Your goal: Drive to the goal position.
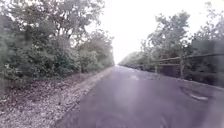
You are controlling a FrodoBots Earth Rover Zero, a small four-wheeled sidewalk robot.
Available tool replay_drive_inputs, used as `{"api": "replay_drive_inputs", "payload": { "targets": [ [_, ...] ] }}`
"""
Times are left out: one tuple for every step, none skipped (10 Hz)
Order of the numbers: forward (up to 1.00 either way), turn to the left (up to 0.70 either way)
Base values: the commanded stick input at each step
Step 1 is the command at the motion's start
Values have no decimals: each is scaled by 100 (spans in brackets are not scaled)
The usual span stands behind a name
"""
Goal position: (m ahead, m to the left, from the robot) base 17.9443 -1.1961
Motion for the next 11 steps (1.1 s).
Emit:
{"api": "replay_drive_inputs", "payload": {
  "targets": [
    [100,-5],
    [100,-5],
    [100,-5],
    [100,-3],
    [100,0],
    [100,0],
    [100,0],
    [100,0],
    [100,0],
    [100,0],
    [100,0]
  ]
}}
